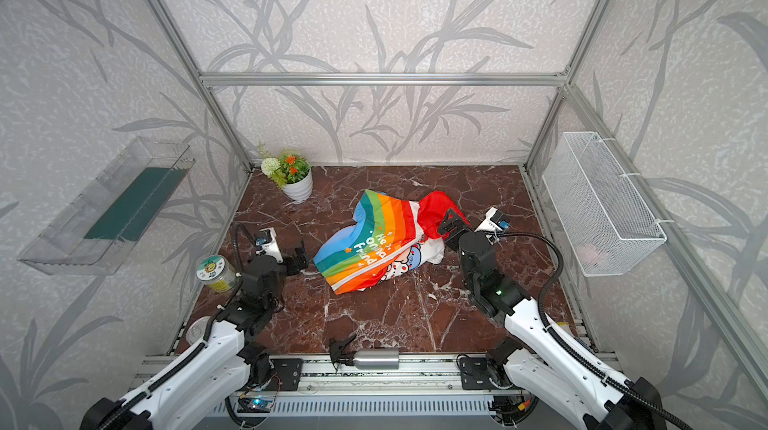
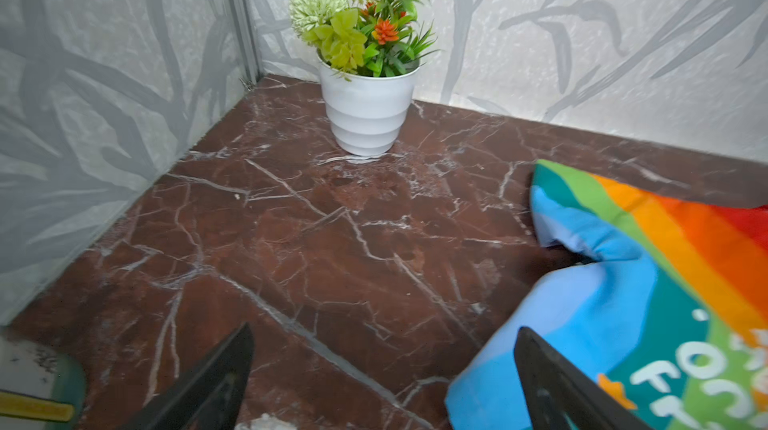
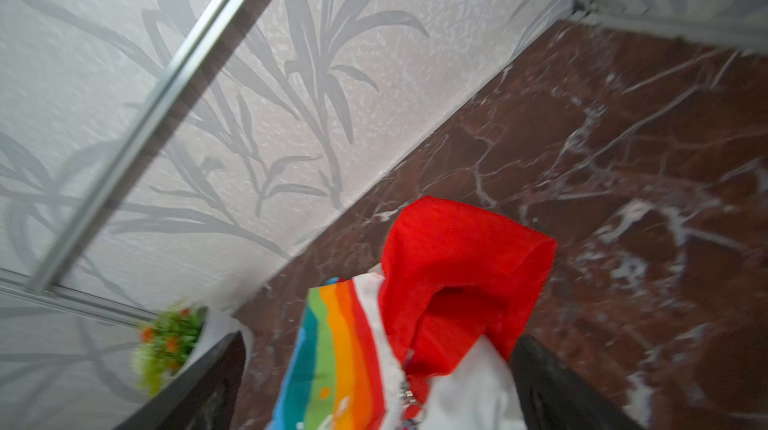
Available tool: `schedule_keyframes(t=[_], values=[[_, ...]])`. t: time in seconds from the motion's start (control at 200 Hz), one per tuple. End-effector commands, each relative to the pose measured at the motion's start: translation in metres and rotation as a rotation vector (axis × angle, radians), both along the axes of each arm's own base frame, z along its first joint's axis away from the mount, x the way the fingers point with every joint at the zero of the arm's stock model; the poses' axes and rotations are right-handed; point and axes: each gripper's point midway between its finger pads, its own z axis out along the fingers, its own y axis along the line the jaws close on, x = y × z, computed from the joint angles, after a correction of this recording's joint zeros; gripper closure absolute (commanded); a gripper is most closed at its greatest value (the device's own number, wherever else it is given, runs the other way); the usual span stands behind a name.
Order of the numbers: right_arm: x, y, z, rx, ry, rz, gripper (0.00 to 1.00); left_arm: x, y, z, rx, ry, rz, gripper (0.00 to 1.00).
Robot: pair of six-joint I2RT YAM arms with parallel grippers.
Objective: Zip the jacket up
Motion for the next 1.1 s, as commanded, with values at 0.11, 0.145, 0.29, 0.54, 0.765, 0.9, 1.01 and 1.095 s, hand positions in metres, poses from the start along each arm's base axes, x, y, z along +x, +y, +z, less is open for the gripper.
schedule_keyframes(t=[0.11,0.145,0.29,0.54,0.765,0.9,1.01,1.095], values=[[0.007,-0.026,-0.048,-0.776,0.073,0.071,0.01,0.026,0.016,0.041,0.148,-0.139,0.088,0.01],[0.011,-0.031,-0.057,-0.814,0.108,0.068,0.01,0.030,0.015,0.039,0.156,-0.130,0.089,0.01],[0.026,-0.046,-0.083,-0.825,0.136,0.051,0.01,0.050,0.019,0.021,0.247,-0.066,0.103,0.01],[0.065,-0.059,-0.105,-0.833,0.104,0.054,0.01,0.069,0.043,-0.010,0.280,0.002,0.184,0.01],[0.069,-0.067,-0.132,-0.740,0.045,0.121,0.01,0.083,0.065,-0.026,0.201,-0.017,0.210,0.01],[0.077,-0.058,-0.134,-0.757,0.004,0.158,0.01,0.090,0.068,-0.030,0.182,0.026,0.207,0.01],[0.085,-0.065,-0.141,-0.719,0.136,0.178,0.01,0.098,0.074,-0.039,0.130,0.092,0.187,0.01],[0.087,-0.069,-0.140,-0.712,0.103,0.148,0.01,0.098,0.074,-0.038,0.137,0.085,0.188,0.01]])
